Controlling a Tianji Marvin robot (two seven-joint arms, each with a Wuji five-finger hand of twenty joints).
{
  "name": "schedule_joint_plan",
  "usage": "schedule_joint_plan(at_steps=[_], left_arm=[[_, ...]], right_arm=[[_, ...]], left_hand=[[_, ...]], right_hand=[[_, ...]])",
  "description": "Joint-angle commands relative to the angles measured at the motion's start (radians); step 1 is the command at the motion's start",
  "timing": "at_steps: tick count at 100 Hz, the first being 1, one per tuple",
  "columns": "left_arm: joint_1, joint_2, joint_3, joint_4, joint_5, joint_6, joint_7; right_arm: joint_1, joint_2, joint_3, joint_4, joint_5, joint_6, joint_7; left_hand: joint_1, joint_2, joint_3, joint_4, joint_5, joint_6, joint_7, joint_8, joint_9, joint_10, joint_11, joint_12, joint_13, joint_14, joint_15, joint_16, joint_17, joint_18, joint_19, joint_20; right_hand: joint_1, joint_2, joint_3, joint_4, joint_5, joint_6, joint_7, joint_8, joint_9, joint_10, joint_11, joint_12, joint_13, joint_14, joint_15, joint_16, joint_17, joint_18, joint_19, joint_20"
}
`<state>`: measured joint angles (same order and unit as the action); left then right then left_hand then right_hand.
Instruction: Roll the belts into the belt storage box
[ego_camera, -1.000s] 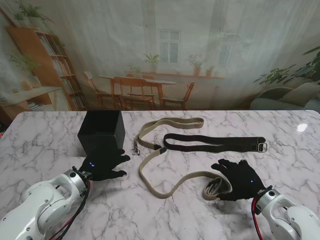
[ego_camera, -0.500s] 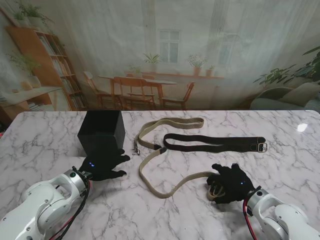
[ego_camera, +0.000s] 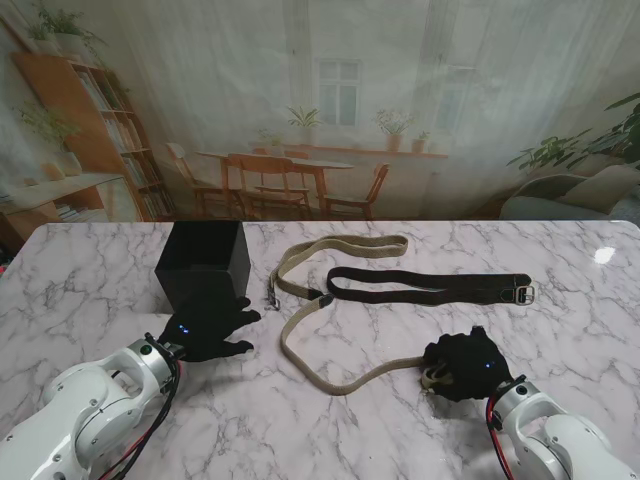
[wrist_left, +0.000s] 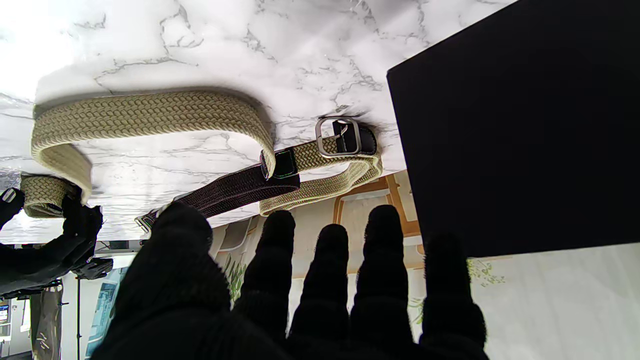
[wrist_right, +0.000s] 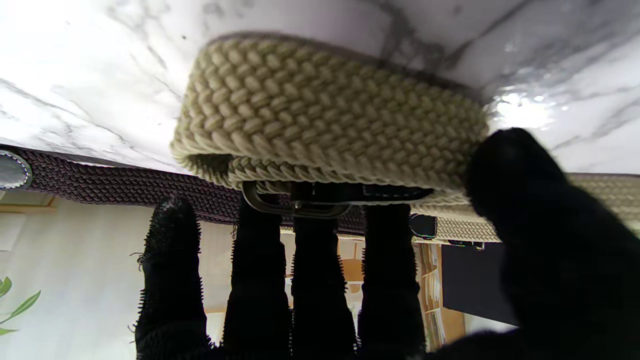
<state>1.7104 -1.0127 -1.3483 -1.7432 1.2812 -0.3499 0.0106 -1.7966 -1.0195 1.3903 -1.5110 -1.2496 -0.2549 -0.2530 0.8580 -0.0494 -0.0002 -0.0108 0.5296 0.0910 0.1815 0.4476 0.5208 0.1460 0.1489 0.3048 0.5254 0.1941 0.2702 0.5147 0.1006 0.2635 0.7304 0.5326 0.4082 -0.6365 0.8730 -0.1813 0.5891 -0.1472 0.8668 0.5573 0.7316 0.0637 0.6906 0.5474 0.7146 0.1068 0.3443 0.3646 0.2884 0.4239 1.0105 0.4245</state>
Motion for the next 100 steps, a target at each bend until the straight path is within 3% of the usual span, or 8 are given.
schedule_joint_plan(at_steps=[1, 10, 31, 42, 62, 72, 82, 100], left_arm=[[0.000, -0.001, 0.003, 0.004, 0.001, -0.001, -0.011], [0.001, -0.001, 0.002, 0.004, 0.002, -0.001, -0.011], [-0.014, 0.000, 0.023, 0.009, -0.013, -0.010, -0.028], [-0.037, 0.002, 0.052, 0.016, -0.037, -0.024, -0.067], [-0.090, 0.008, 0.117, 0.035, -0.091, -0.061, -0.149], [-0.124, 0.014, 0.155, 0.049, -0.116, -0.080, -0.205], [-0.170, 0.019, 0.208, 0.080, -0.140, -0.087, -0.241], [-0.256, 0.021, 0.317, 0.154, -0.168, -0.067, -0.241]], right_arm=[[-0.003, 0.000, -0.002, 0.006, -0.013, 0.006, 0.001], [-0.003, 0.003, -0.004, 0.009, -0.028, 0.008, -0.008], [-0.002, 0.004, -0.009, 0.012, -0.035, 0.014, -0.014], [0.000, 0.003, -0.015, 0.015, -0.031, 0.018, -0.015], [0.002, 0.003, -0.020, 0.018, -0.027, 0.024, -0.015], [0.002, 0.002, -0.021, 0.019, -0.026, 0.025, -0.015], [0.003, 0.003, -0.022, 0.020, -0.027, 0.023, -0.017], [0.006, 0.003, -0.023, 0.023, -0.028, 0.023, -0.018]], left_hand=[[-0.011, 0.053, -0.024, 0.002, 0.000, 0.013, -0.001, -0.001, -0.040, 0.020, -0.015, 0.008, -0.021, 0.009, -0.011, 0.010, -0.021, 0.031, -0.032, 0.012], [-0.011, 0.053, -0.023, 0.002, 0.000, 0.013, -0.001, -0.001, -0.041, 0.021, -0.015, 0.007, -0.022, 0.009, -0.011, 0.010, -0.021, 0.031, -0.032, 0.012], [-0.017, 0.051, -0.026, 0.001, -0.007, 0.015, -0.005, -0.003, -0.039, 0.023, -0.015, 0.007, -0.032, 0.010, -0.016, 0.008, -0.021, 0.031, -0.032, 0.013], [-0.034, 0.038, -0.031, -0.001, -0.015, 0.010, -0.009, -0.005, -0.046, 0.017, -0.020, 0.005, -0.041, 0.010, -0.022, 0.003, -0.024, 0.030, -0.035, 0.011], [-0.121, -0.045, -0.029, -0.002, -0.074, -0.011, -0.056, -0.036, -0.128, 0.017, -0.073, -0.042, -0.077, 0.018, -0.056, -0.029, -0.037, 0.018, -0.086, -0.012], [-0.182, -0.149, -0.017, 0.001, -0.159, -0.032, -0.126, -0.109, -0.245, 0.020, -0.138, -0.133, -0.142, 0.029, -0.106, -0.103, -0.042, -0.023, -0.174, -0.055], [-0.178, -0.224, -0.006, 0.006, -0.219, -0.049, -0.165, -0.161, -0.335, 0.016, -0.168, -0.194, -0.192, 0.019, -0.123, -0.148, -0.040, -0.076, -0.212, -0.075], [-0.074, -0.210, 0.025, 0.005, -0.229, -0.091, -0.165, -0.189, -0.360, -0.018, -0.153, -0.207, -0.214, -0.018, -0.102, -0.159, -0.042, -0.143, -0.192, -0.080]], right_hand=[[-0.009, 0.012, 0.060, 0.055, -0.005, 0.004, -0.036, 0.028, 0.065, -0.045, 0.109, 0.056, 0.029, -0.019, 0.045, 0.024, -0.022, 0.009, 0.008, -0.005], [-0.010, 0.010, 0.057, 0.057, -0.004, 0.012, -0.067, 0.012, 0.091, -0.057, 0.129, 0.073, 0.039, -0.026, 0.059, 0.032, -0.029, 0.001, 0.007, -0.005], [-0.005, 0.017, 0.076, 0.062, 0.021, 0.004, -0.056, 0.018, 0.007, -0.022, -0.038, -0.008, 0.019, -0.022, 0.042, 0.026, -0.034, -0.002, 0.009, -0.001], [0.012, 0.013, 0.087, 0.005, 0.016, -0.013, -0.013, -0.007, 0.006, -0.021, -0.041, -0.028, 0.026, -0.027, 0.049, 0.030, -0.030, 0.000, 0.013, 0.002], [0.014, 0.016, 0.091, 0.001, 0.011, -0.015, -0.002, -0.022, 0.004, -0.019, -0.054, -0.042, 0.025, -0.026, 0.048, 0.029, -0.030, 0.001, 0.013, 0.002], [0.013, 0.018, 0.094, 0.000, 0.009, -0.015, 0.001, -0.027, 0.003, -0.018, -0.056, -0.045, 0.024, -0.026, 0.046, 0.029, -0.032, 0.002, 0.011, 0.002], [0.015, 0.018, 0.097, -0.002, 0.009, -0.016, 0.004, -0.033, 0.001, -0.018, -0.059, -0.049, 0.024, -0.026, 0.046, 0.029, -0.034, 0.000, 0.011, 0.002], [0.020, 0.019, 0.104, -0.010, 0.009, -0.020, 0.012, -0.042, 0.004, -0.019, -0.060, -0.053, 0.026, -0.027, 0.046, 0.028, -0.035, -0.002, 0.010, 0.002]])
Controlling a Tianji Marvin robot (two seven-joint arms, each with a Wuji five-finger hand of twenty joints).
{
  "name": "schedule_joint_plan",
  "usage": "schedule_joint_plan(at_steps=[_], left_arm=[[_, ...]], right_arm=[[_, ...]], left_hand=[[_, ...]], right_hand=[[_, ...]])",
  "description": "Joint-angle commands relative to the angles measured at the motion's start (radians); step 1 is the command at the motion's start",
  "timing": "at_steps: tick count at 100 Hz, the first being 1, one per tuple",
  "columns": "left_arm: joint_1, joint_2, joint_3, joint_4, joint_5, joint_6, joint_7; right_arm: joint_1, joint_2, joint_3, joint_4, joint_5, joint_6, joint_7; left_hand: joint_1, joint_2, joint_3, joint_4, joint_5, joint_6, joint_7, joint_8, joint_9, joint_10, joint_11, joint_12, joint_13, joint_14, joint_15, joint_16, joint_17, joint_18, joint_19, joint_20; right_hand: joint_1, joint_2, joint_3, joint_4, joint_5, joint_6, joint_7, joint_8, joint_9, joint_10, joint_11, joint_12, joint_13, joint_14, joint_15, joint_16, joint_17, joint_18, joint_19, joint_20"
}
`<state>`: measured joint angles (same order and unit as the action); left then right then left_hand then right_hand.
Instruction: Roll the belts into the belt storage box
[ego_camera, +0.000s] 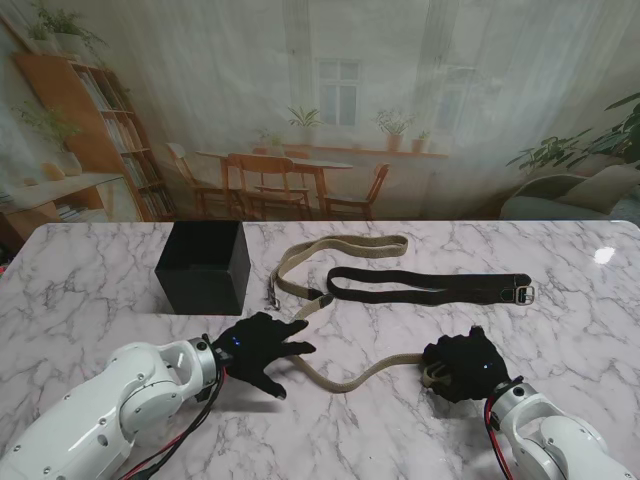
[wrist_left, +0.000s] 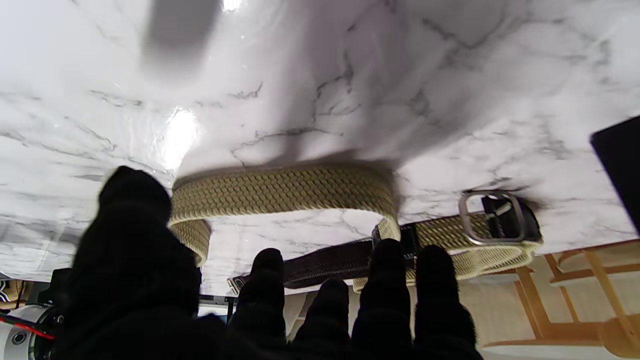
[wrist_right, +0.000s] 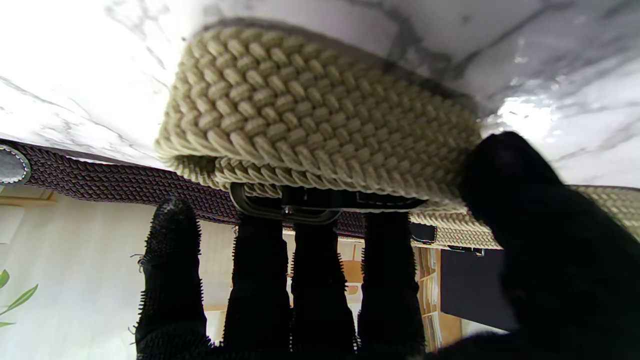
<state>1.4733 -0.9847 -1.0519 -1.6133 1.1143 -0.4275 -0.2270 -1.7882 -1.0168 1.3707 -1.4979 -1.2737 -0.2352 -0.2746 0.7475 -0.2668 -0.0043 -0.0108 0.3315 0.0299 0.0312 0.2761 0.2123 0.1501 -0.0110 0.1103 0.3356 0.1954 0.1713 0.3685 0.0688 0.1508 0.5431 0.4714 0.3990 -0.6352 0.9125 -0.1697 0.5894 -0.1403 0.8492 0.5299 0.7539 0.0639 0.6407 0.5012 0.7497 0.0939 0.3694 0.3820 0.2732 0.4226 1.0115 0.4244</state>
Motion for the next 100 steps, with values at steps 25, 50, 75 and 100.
schedule_joint_plan(at_steps=[25, 50, 75, 100], left_arm=[[-0.127, -0.010, 0.154, 0.101, -0.049, 0.042, 0.012], [-0.172, -0.005, 0.222, 0.125, 0.004, 0.088, 0.019], [-0.146, 0.004, 0.192, 0.115, 0.103, 0.090, 0.044], [-0.068, 0.010, 0.090, 0.066, 0.179, 0.073, 0.031]], right_arm=[[0.000, 0.001, -0.009, 0.013, -0.004, 0.008, 0.004], [0.001, 0.000, -0.014, 0.020, 0.001, 0.012, -0.006], [0.002, -0.002, -0.016, 0.023, 0.006, 0.015, -0.016], [-0.002, -0.006, -0.015, 0.026, 0.014, 0.030, -0.034]], left_hand=[[0.207, 0.094, 0.042, 0.007, -0.019, -0.054, 0.009, -0.025, -0.047, -0.080, 0.116, 0.025, -0.005, -0.089, 0.024, -0.006, -0.008, -0.095, 0.083, -0.012], [0.305, 0.044, 0.041, 0.007, 0.295, -0.067, 0.532, 0.456, 0.153, -0.085, 0.222, 0.122, 0.069, -0.060, 0.072, 0.048, 0.004, -0.038, 0.152, -0.008], [0.363, 0.045, 0.055, 0.012, 0.343, 0.000, 0.752, 0.407, 0.193, -0.042, 0.242, 0.185, 0.074, -0.051, 0.091, 0.085, 0.011, -0.035, 0.187, 0.005], [0.372, 0.036, 0.062, 0.011, 0.359, 0.025, 0.764, 0.417, 0.210, -0.044, 0.250, 0.200, 0.075, -0.050, 0.098, 0.092, 0.012, -0.035, 0.193, 0.005]], right_hand=[[0.029, 0.025, 0.071, -0.031, 0.007, -0.029, 0.040, -0.027, -0.014, -0.020, -0.011, -0.010, -0.004, -0.016, 0.023, 0.012, -0.017, -0.007, 0.015, 0.005], [0.028, 0.029, 0.066, -0.039, 0.010, -0.032, 0.055, -0.038, -0.005, -0.018, -0.006, -0.009, 0.015, -0.020, 0.051, 0.029, 0.002, -0.018, 0.049, 0.024], [0.048, 0.023, 0.057, -0.059, 0.028, -0.046, 0.113, -0.045, -0.084, 0.014, -0.021, -0.015, -0.015, -0.016, 0.057, 0.035, 0.005, -0.008, 0.056, 0.036], [0.033, 0.025, 0.034, -0.064, 0.057, -0.064, 0.151, -0.085, -0.188, 0.063, -0.093, -0.106, -0.057, 0.021, 0.031, 0.008, 0.012, 0.009, 0.061, 0.044]])
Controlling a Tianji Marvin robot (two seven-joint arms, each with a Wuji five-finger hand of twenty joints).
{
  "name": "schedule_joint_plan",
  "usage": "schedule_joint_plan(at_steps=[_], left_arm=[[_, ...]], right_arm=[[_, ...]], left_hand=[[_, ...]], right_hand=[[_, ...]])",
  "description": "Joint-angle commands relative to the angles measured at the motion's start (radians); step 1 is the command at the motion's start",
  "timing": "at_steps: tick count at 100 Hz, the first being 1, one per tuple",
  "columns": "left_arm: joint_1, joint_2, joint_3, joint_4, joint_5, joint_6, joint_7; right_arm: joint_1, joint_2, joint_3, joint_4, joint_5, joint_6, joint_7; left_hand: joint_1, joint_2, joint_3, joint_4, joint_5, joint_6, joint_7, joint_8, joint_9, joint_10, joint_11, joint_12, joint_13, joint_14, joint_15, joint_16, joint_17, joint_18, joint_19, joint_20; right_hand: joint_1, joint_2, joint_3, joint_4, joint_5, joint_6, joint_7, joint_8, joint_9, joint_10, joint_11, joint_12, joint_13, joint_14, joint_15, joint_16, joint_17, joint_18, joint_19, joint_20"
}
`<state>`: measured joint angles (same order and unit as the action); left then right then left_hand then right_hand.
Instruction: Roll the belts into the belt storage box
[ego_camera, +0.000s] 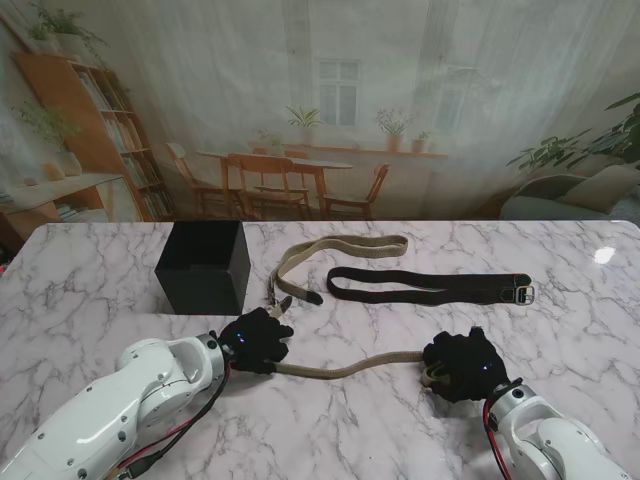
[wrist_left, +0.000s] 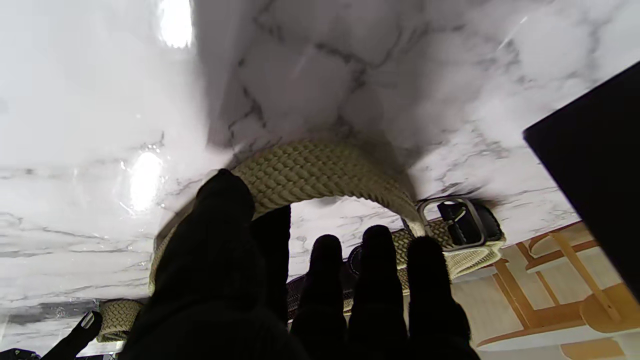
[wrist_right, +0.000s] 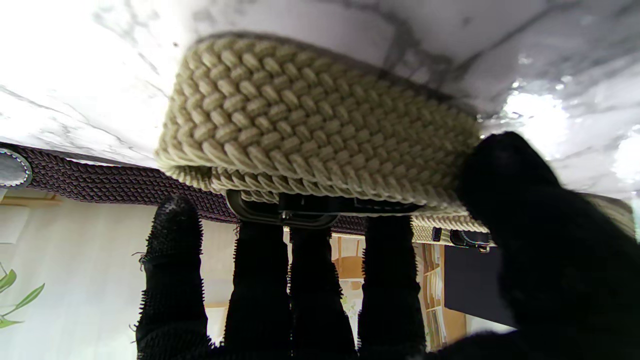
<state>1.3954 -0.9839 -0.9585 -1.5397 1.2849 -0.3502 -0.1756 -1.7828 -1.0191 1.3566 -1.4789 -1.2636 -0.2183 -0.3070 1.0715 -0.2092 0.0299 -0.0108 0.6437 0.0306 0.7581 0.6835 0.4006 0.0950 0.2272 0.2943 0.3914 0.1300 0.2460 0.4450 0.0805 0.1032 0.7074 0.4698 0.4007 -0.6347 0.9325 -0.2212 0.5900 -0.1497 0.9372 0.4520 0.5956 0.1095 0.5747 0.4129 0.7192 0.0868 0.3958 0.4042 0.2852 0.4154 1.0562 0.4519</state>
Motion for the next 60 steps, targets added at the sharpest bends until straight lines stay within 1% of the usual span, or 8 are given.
schedule_joint_plan(at_steps=[1, 16, 25, 39, 44, 50, 55, 60], left_arm=[[0.012, 0.010, -0.006, -0.009, 0.010, -0.005, -0.021], [0.034, 0.012, -0.031, -0.025, 0.034, -0.009, -0.029], [0.048, 0.012, -0.046, -0.035, 0.046, -0.012, -0.035], [0.056, 0.013, -0.053, -0.036, 0.051, -0.012, -0.032], [0.054, 0.012, -0.049, -0.034, 0.045, -0.008, -0.032], [0.048, 0.011, -0.039, -0.028, 0.039, -0.002, -0.026], [0.042, 0.010, -0.031, -0.025, 0.028, 0.002, -0.028], [0.036, 0.009, -0.021, -0.017, 0.012, 0.007, -0.023]], right_arm=[[-0.007, -0.004, -0.001, 0.007, 0.005, 0.014, -0.002], [-0.016, -0.008, 0.005, 0.003, 0.009, 0.045, -0.013], [-0.023, -0.010, 0.012, 0.001, 0.009, 0.065, -0.019], [-0.029, -0.013, 0.020, 0.000, 0.020, 0.069, -0.021], [-0.029, -0.012, 0.018, 0.000, 0.019, 0.067, -0.015], [-0.026, -0.010, 0.014, 0.002, 0.016, 0.064, -0.010], [-0.024, -0.010, 0.011, 0.004, 0.017, 0.062, -0.008], [-0.021, -0.010, 0.008, 0.006, 0.017, 0.062, -0.009]], left_hand=[[0.047, -0.022, 0.027, 0.011, 0.048, 0.025, 0.038, 0.010, 0.023, 0.011, 0.012, 0.016, 0.020, 0.015, 0.023, 0.016, 0.001, 0.012, 0.029, 0.007], [0.048, -0.030, 0.030, 0.011, 0.059, 0.030, 0.038, 0.014, 0.032, 0.008, 0.012, 0.021, 0.024, 0.014, 0.024, 0.019, 0.002, 0.011, 0.029, 0.006], [0.048, -0.034, 0.032, 0.010, 0.066, 0.035, 0.037, 0.018, 0.040, 0.006, 0.014, 0.026, 0.027, 0.011, 0.026, 0.021, 0.003, 0.009, 0.030, 0.005], [0.049, -0.032, 0.036, 0.010, 0.065, 0.037, 0.034, 0.023, 0.048, 0.007, 0.016, 0.031, 0.032, 0.011, 0.027, 0.025, 0.008, 0.012, 0.032, 0.005], [0.046, -0.026, 0.037, 0.010, 0.052, 0.018, 0.026, 0.024, 0.051, 0.009, 0.016, 0.033, 0.034, 0.014, 0.027, 0.026, 0.013, 0.014, 0.036, 0.007], [0.054, -0.024, 0.042, 0.011, 0.040, -0.015, 0.006, 0.009, 0.070, 0.013, 0.022, 0.041, 0.049, 0.016, 0.031, 0.030, 0.022, 0.018, 0.048, 0.012], [0.096, -0.026, 0.059, 0.011, 0.034, -0.052, -0.056, -0.048, 0.106, 0.013, 0.038, 0.061, 0.078, 0.019, 0.044, 0.041, 0.036, 0.030, 0.065, 0.020], [0.122, -0.030, 0.069, 0.010, 0.030, -0.062, -0.147, -0.119, 0.143, 0.017, 0.065, 0.093, 0.110, 0.028, 0.079, 0.075, 0.056, 0.046, 0.099, 0.035]], right_hand=[[0.027, 0.025, 0.013, -0.009, 0.059, -0.051, 0.058, -0.005, -0.030, 0.019, -0.028, -0.022, -0.026, 0.033, -0.004, -0.021, 0.002, 0.018, 0.016, 0.017], [-0.020, 0.038, -0.009, 0.021, 0.080, -0.014, 0.002, 0.034, -0.008, 0.021, -0.030, -0.046, -0.007, 0.062, -0.038, -0.046, 0.023, 0.023, 0.023, 0.016], [-0.018, 0.038, -0.010, 0.026, 0.081, -0.009, -0.004, 0.038, 0.003, 0.019, -0.033, -0.049, 0.002, 0.059, -0.042, -0.048, 0.034, 0.015, 0.029, 0.017], [0.047, 0.027, 0.004, 0.009, 0.066, -0.026, 0.013, 0.035, 0.036, 0.004, -0.025, -0.046, 0.029, 0.035, -0.025, -0.037, 0.041, 0.010, 0.037, 0.018], [0.061, 0.025, 0.010, -0.002, 0.054, -0.039, 0.044, 0.005, 0.039, 0.001, -0.028, -0.045, 0.032, 0.030, -0.023, -0.031, 0.041, 0.009, 0.038, 0.017], [0.070, 0.026, 0.014, -0.003, 0.049, -0.046, 0.051, 0.001, 0.041, -0.003, -0.028, -0.044, 0.036, 0.024, -0.021, -0.029, 0.042, 0.006, 0.039, 0.017], [0.071, 0.027, 0.015, -0.004, 0.045, -0.046, 0.053, 0.000, 0.041, -0.007, -0.027, -0.044, 0.036, 0.020, -0.021, -0.028, 0.042, 0.006, 0.039, 0.017], [0.070, 0.028, 0.015, -0.004, 0.045, -0.046, 0.055, -0.001, 0.041, -0.006, -0.027, -0.044, 0.033, 0.020, -0.022, -0.028, 0.040, 0.005, 0.038, 0.017]])
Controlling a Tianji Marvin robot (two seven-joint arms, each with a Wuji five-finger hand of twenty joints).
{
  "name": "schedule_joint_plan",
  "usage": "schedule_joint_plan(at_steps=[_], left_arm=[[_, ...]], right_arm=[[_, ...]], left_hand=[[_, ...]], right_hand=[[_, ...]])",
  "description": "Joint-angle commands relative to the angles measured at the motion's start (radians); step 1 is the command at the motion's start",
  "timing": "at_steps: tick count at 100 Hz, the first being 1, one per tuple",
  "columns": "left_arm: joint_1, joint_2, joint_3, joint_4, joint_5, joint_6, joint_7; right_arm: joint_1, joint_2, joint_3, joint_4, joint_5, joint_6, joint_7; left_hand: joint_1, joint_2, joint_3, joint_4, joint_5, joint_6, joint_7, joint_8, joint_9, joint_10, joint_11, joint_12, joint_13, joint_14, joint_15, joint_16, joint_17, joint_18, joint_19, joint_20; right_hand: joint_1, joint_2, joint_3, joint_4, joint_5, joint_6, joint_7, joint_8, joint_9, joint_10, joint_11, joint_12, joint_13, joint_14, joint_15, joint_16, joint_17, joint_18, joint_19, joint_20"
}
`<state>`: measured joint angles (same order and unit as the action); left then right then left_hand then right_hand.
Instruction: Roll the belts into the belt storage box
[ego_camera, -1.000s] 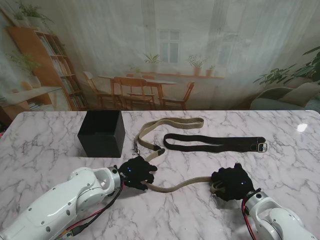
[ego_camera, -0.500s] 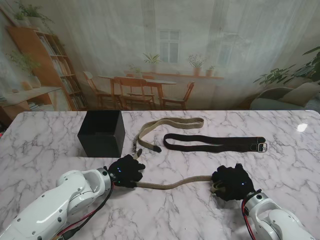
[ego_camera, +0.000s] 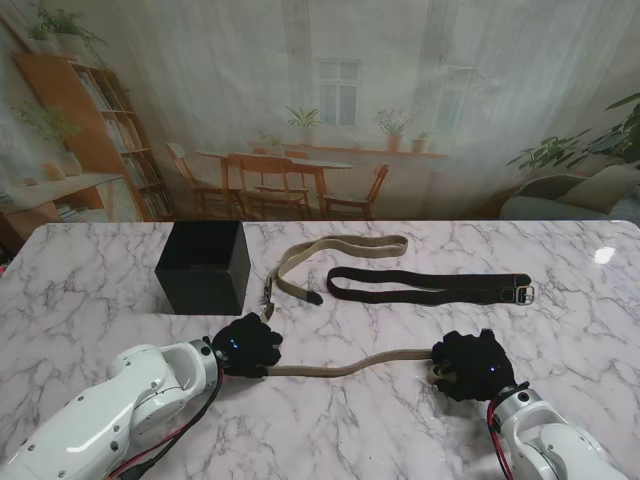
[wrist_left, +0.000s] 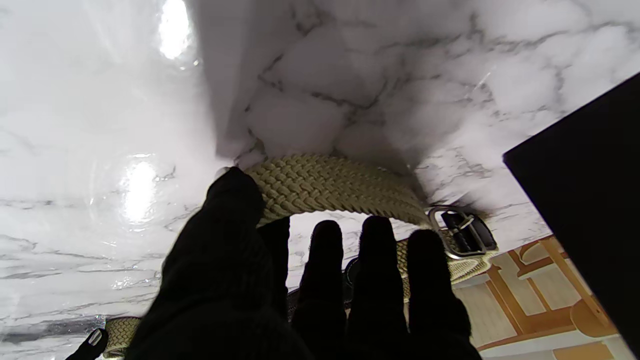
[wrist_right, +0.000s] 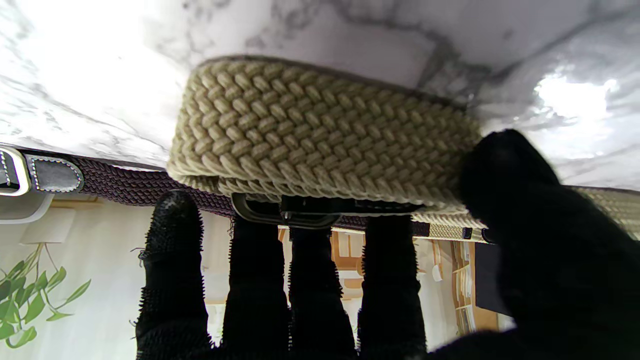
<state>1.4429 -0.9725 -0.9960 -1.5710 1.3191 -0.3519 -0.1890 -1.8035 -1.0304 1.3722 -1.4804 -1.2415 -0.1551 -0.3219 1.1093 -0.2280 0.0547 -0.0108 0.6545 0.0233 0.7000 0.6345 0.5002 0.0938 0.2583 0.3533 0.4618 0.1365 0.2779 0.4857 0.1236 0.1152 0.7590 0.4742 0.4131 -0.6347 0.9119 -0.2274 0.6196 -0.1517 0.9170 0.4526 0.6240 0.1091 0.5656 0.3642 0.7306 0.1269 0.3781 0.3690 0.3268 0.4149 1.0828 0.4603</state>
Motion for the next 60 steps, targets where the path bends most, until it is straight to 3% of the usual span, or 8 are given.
schedule_joint_plan(at_steps=[1, 10, 14, 23, 32, 37, 60], left_arm=[[-0.012, -0.003, 0.017, 0.015, -0.026, 0.010, -0.009], [-0.015, -0.005, 0.023, 0.019, -0.049, 0.016, -0.016], [-0.015, -0.006, 0.024, 0.018, -0.058, 0.019, -0.019], [-0.017, -0.009, 0.029, 0.024, -0.077, 0.026, -0.015], [-0.016, -0.009, 0.028, 0.018, -0.083, 0.025, -0.022], [-0.010, -0.008, 0.021, 0.005, -0.083, 0.020, -0.040], [0.071, -0.005, -0.059, -0.093, -0.046, -0.020, -0.108]], right_arm=[[0.000, 0.002, -0.008, 0.008, -0.005, -0.001, 0.006], [0.002, 0.002, -0.011, 0.011, -0.005, -0.002, 0.004], [0.003, 0.002, -0.011, 0.011, -0.006, -0.002, 0.002], [0.002, 0.001, -0.010, 0.013, -0.006, 0.000, -0.003], [0.001, 0.000, -0.010, 0.012, -0.004, 0.004, -0.008], [0.000, 0.000, -0.009, 0.012, -0.003, 0.008, -0.010], [-0.004, -0.002, -0.005, 0.012, -0.007, 0.036, -0.023]], left_hand=[[0.087, -0.013, 0.044, 0.010, 0.020, -0.055, -0.102, -0.077, 0.051, 0.019, 0.039, 0.040, 0.046, 0.021, 0.055, 0.043, 0.017, 0.037, 0.055, 0.034], [0.108, -0.017, 0.045, 0.010, 0.020, -0.072, -0.212, -0.115, 0.134, 0.016, 0.102, 0.116, 0.111, 0.039, 0.142, 0.150, 0.052, 0.062, 0.140, 0.081], [0.121, -0.017, 0.045, 0.011, 0.036, -0.072, -0.235, -0.111, 0.220, 0.006, 0.089, 0.312, 0.159, 0.041, 0.190, 0.219, 0.077, 0.072, 0.183, 0.110], [0.153, -0.012, 0.058, 0.013, 0.103, -0.047, -0.186, -0.104, 0.408, -0.014, 0.061, 0.457, 0.270, 0.051, 0.302, 0.312, 0.154, 0.087, 0.296, 0.164], [0.155, -0.014, 0.065, 0.017, 0.165, -0.033, -0.111, -0.115, 0.473, 0.000, 0.099, 0.474, 0.331, 0.063, 0.364, 0.357, 0.205, 0.095, 0.361, 0.191], [0.147, -0.019, 0.080, 0.017, 0.169, -0.029, -0.067, -0.126, 0.481, -0.008, 0.143, 0.460, 0.348, 0.068, 0.386, 0.379, 0.219, 0.098, 0.380, 0.197], [0.143, -0.019, 0.102, 0.023, 0.159, -0.025, -0.016, -0.072, 0.483, -0.003, 0.169, 0.493, 0.351, 0.071, 0.412, 0.405, 0.226, 0.096, 0.390, 0.203]], right_hand=[[0.059, 0.028, 0.036, 0.002, 0.015, -0.045, 0.076, -0.002, 0.012, -0.005, -0.019, 0.005, 0.022, -0.021, -0.004, 0.007, -0.003, 0.005, 0.011, 0.008], [0.059, 0.030, 0.036, 0.001, 0.014, -0.046, 0.079, -0.004, 0.011, -0.006, -0.018, 0.006, 0.017, -0.022, -0.005, 0.008, -0.008, 0.004, 0.008, 0.007], [0.060, 0.030, 0.037, 0.001, 0.013, -0.046, 0.081, -0.006, 0.011, -0.007, -0.018, 0.006, 0.017, -0.023, -0.004, 0.008, -0.010, 0.005, 0.006, 0.007], [0.066, 0.036, 0.040, 0.002, 0.000, -0.045, 0.078, -0.010, 0.010, -0.007, -0.017, 0.007, 0.016, -0.022, -0.003, 0.009, -0.009, 0.004, 0.007, 0.007], [0.071, 0.041, 0.042, 0.003, -0.017, -0.046, 0.076, -0.010, 0.007, -0.005, -0.016, 0.008, 0.010, -0.016, -0.005, 0.008, -0.010, 0.007, 0.006, 0.007], [0.074, 0.041, 0.042, 0.002, -0.016, -0.046, 0.081, -0.009, 0.005, -0.005, -0.015, 0.009, 0.004, -0.013, -0.009, 0.007, -0.013, 0.009, 0.003, 0.006], [0.089, 0.029, 0.032, -0.003, 0.052, -0.056, 0.132, -0.031, 0.004, -0.001, -0.016, 0.008, -0.015, -0.012, -0.024, -0.004, -0.030, 0.015, -0.013, -0.002]])
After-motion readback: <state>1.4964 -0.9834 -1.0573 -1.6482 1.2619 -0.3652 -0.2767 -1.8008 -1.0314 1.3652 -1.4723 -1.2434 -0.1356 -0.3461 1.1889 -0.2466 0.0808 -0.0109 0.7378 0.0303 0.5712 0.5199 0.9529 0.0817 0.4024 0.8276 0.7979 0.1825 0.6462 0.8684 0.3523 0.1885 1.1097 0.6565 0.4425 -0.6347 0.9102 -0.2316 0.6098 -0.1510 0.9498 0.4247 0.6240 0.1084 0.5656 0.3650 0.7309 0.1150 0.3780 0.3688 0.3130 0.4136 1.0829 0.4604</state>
